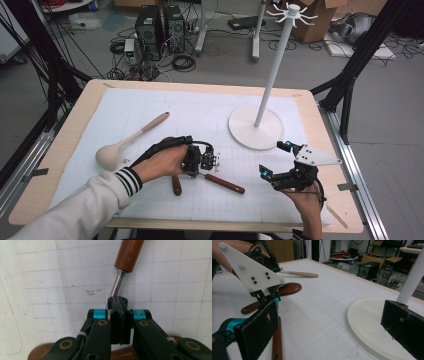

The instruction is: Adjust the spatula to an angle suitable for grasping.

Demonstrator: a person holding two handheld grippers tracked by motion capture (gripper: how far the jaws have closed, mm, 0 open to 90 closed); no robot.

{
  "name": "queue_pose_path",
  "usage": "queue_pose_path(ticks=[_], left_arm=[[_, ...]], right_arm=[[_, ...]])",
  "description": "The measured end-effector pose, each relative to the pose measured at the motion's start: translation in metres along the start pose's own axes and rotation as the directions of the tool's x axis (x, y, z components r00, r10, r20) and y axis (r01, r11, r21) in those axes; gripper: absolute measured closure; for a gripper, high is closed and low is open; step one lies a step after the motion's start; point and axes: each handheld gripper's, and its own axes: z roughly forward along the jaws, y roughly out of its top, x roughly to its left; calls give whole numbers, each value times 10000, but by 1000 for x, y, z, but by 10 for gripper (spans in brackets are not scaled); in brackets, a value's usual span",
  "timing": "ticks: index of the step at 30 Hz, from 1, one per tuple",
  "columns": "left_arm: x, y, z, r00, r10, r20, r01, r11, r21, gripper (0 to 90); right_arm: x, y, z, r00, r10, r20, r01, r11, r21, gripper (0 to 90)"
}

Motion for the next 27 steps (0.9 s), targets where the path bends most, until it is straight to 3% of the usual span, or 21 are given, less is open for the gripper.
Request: queue_pose_path(ticks=[11,16,27], left_arm=[[3,1,0,9999,-41,-107,41,10000,5,895],[2,2,3,10000,-44,50,43,9996,267,895],[7,1,2,9998,-173,-66,174,9998,128,896]], right_arm=[[0,0,1,10000,-36,-4,36,10000,11,5],[0,0,1,10000,-38,-23,38,10000,2,5],[-1,-1,1,10000,-49,1,49,10000,-1,5]])
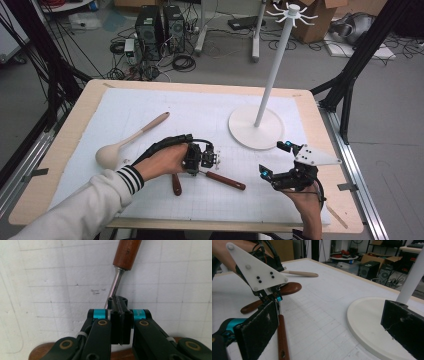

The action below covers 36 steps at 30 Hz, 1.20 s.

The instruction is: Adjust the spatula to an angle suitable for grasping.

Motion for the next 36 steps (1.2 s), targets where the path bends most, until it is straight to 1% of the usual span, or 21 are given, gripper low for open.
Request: queue_pose_path(ticks=[2,4,5,6,8,9,11,15,20,24,26,28,29,33,36], left_arm=[[2,0,0,9999,-125,40,125,9999,12,896],[4,0,0,9999,-100,-22,100,9999,14,896],[5,-1,1,9998,-195,9,195,9998,15,896],[6,-1,1,9998,-177,-85,177,9998,8,896],[7,-1,1,9997,-216,-100,217,9997,63,896],[9,-2,2,9994,-291,-163,293,9995,89,896],[10,-2,3,9993,-320,-189,322,9994,106,896],[10,-2,3,9992,-353,-168,355,9993,113,896],[13,-2,3,9990,-367,-244,370,9992,126,896],[16,-3,4,9984,-549,-138,550,9985,70,896],[17,-3,3,9987,-481,-178,483,9988,93,896],[18,-5,3,9986,-494,-187,497,9987,117,896],[18,-6,1,9983,-566,-122,567,9984,32,896],[19,-9,-3,9983,-576,-44,575,9981,-229,896],[21,-12,-6,9981,-609,-32,607,9976,-323,895]], right_arm=[[0,0,0,10000,-10,3,10,10000,-1,5],[0,0,0,10000,-10,2,10,10000,8,5],[0,0,0,10000,-35,7,35,10000,-16,5],[0,0,0,10000,14,-10,-14,10000,5,5],[0,0,0,10000,55,-2,-55,10000,39,5],[0,0,0,10000,31,2,-31,10000,23,5],[0,0,0,10000,-20,4,20,10000,-8,5],[0,0,-1,10000,85,2,-85,10000,39,5],[0,0,0,10000,-6,-6,6,10000,2,5],[-1,0,-1,10000,-2,20,2,10000,-27,5],[-1,0,-2,10000,53,55,-53,10000,-35,5],[0,0,-2,10000,35,22,-35,10000,-26,4],[0,0,-1,10000,15,34,-15,10000,-35,5],[0,0,0,10000,58,38,-58,10000,32,5],[0,0,-1,10000,65,50,-65,10000,32,5]])
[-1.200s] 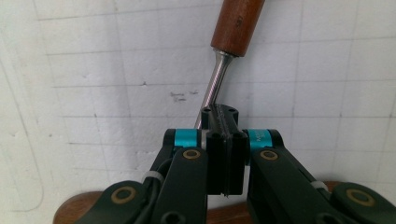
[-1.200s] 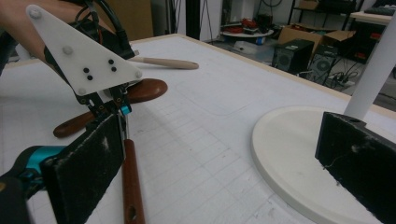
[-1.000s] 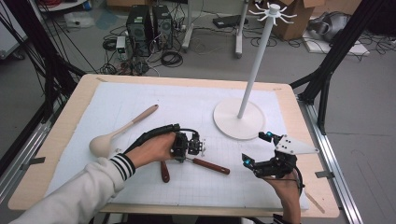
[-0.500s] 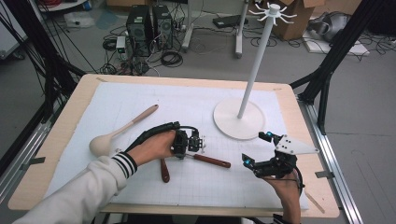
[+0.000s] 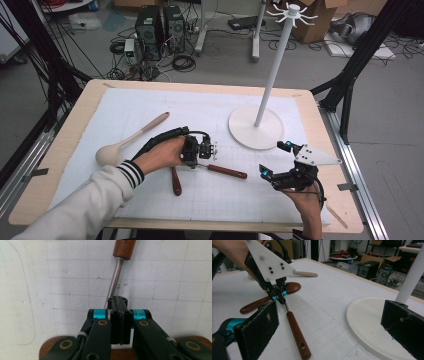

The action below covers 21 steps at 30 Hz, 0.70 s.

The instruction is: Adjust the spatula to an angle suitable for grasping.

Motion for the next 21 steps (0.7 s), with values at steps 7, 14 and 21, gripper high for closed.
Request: queue_pose_path(ticks=[7,14,21], left_arm=[[2,-8,-11,9998,213,11,-212,9983,-546,815],[6,-17,-26,9979,651,-65,-653,9887,-1352,728],[11,-20,-35,9971,766,47,-745,9807,-1806,537]], right_arm=[[0,0,0,10000,-5,18,5,10000,7,4],[0,0,1,10000,-57,3,57,10000,-7,5],[1,0,2,10000,-23,-1,23,10000,58,5]])
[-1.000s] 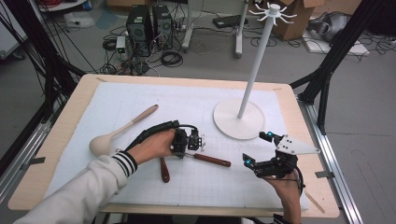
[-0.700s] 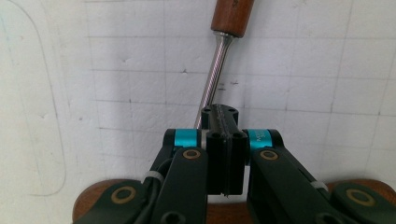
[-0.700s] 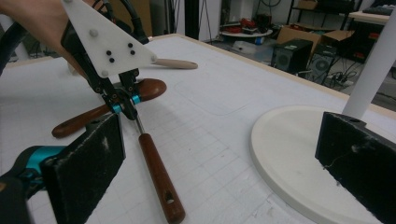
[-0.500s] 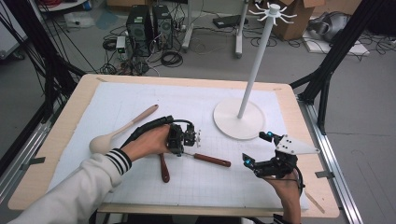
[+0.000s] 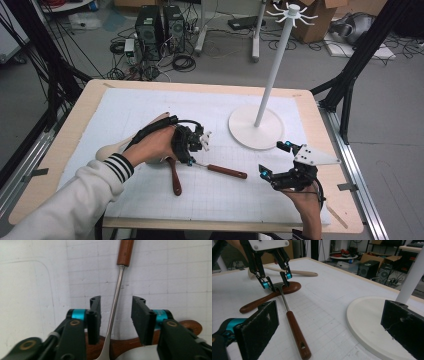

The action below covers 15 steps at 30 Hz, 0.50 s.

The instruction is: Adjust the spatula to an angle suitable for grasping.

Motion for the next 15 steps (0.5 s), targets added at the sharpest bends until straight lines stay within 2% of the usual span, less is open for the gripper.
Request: queue_pose_path(ticks=[1,2,4,6,12,13,15], left_arm=[[0,0,0,9998,-168,59,168,9998,-63,488],[0,0,-1,9999,-162,45,162,9998,-95,419],[0,0,-1,9999,-118,16,119,9998,-174,338],[1,0,-1,9999,-135,40,136,9996,-245,198],[4,0,-1,10000,-77,20,78,9987,-496,29],[5,1,-1,9999,-88,-132,82,9989,-460,17],[7,5,-1,9998,171,-51,-173,9982,-570,17]], right_arm=[[0,0,0,10000,5,-8,-5,10000,-6,5],[0,0,0,10000,-30,15,30,10000,-14,5],[0,0,0,10000,7,-5,-7,10000,-3,5],[0,0,0,10000,5,-5,-5,10000,-4,5],[-1,-1,0,10000,41,13,-41,10000,-27,5],[-1,-1,0,10000,-6,14,6,10000,-40,5],[-1,-1,0,10000,9,5,-9,10000,-43,5]])
